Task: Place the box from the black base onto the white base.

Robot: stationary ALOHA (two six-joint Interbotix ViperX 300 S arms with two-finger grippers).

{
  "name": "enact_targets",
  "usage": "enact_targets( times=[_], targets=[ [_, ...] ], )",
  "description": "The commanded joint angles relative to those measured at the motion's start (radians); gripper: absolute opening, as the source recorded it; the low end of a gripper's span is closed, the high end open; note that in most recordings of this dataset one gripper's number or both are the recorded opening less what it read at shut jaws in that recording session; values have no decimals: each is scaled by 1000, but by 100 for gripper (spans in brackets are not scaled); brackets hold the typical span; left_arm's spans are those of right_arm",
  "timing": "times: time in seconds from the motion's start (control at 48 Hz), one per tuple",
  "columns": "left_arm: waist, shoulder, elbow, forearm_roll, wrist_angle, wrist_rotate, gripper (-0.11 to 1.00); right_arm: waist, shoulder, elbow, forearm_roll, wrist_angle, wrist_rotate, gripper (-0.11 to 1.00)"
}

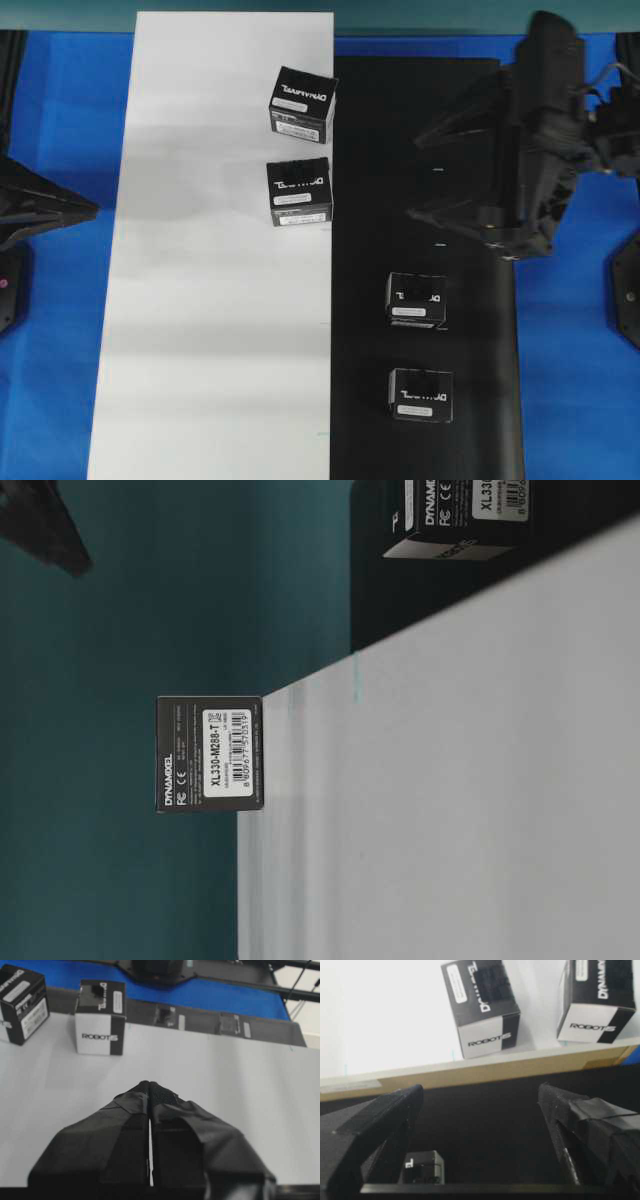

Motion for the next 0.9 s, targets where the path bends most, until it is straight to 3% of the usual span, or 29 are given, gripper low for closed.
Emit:
enact_targets(
  times=[0.0,0.605,0.876],
  targets=[
    [0,3,-17,3,-3,0,-3,9,-37,23,3,-32,0,100],
    [-2,2,-14,3,-2,0,-3,26,-256,215,3,-117,9,100],
    [0,3,-11,3,-2,0,-3,26,-310,279,3,-193,57,100]
  ],
)
